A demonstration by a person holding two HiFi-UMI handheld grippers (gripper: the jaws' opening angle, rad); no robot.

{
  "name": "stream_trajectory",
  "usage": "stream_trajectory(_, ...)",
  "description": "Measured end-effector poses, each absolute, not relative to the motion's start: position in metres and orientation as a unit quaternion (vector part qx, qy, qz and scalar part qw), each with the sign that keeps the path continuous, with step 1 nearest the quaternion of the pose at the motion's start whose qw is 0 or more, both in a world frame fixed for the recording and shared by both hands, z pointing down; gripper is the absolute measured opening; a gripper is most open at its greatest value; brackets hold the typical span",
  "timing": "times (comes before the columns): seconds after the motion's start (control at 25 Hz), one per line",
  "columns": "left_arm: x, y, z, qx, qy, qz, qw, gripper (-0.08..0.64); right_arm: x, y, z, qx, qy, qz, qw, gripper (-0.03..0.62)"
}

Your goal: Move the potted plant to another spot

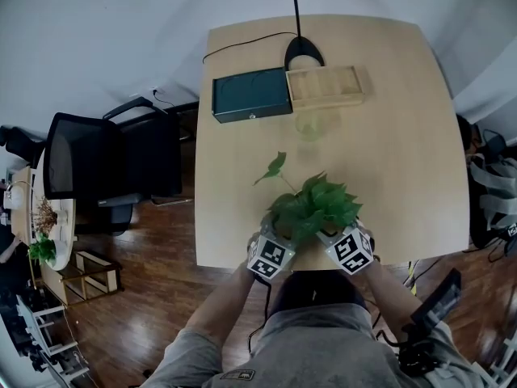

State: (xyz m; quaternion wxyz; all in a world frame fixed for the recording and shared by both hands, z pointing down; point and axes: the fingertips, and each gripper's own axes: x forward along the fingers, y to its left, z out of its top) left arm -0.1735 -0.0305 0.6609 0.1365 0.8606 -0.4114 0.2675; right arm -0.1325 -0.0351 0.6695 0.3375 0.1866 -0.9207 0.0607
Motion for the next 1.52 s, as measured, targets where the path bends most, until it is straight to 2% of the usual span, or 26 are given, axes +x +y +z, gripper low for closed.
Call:
stream_trajectory(0.48, -0.176, -0.032, 0.665, 0.857, -0.422, 0.264, 0.134, 0.295, -0.132, -0.038, 0.672, 0.196, -0.92, 0.062, 0.333, 0.284)
stream_trajectory(0.64, -0.182, -0.028, 0.669, 0.846, -0.443, 0.257, 0.146, 0.301, -0.127, -0.037, 0.674, 0.2, -0.92, 0.078, 0.327, 0.318)
stream_trajectory(0.88, -0.188, -0.014, 0.669, 0.833, -0.465, 0.251, 0.162, 0.301, -0.112, -0.028, 0.672, 0.203, -0.921, 0.106, 0.317, 0.321)
stream_trajectory(1.16, -0.176, 0.027, 0.646, 0.815, -0.505, 0.207, 0.196, 0.244, -0.105, 0.008, 0.642, 0.173, -0.939, 0.119, 0.274, 0.313)
stream_trajectory(1.36, -0.154, 0.044, 0.614, 0.809, -0.531, 0.147, 0.204, 0.167, -0.102, 0.03, 0.61, 0.152, -0.954, 0.12, 0.229, 0.242)
stream_trajectory(1.52, -0.14, 0.048, 0.59, 0.802, -0.551, 0.103, 0.206, 0.098, -0.095, 0.041, 0.586, 0.145, -0.961, 0.127, 0.199, 0.144)
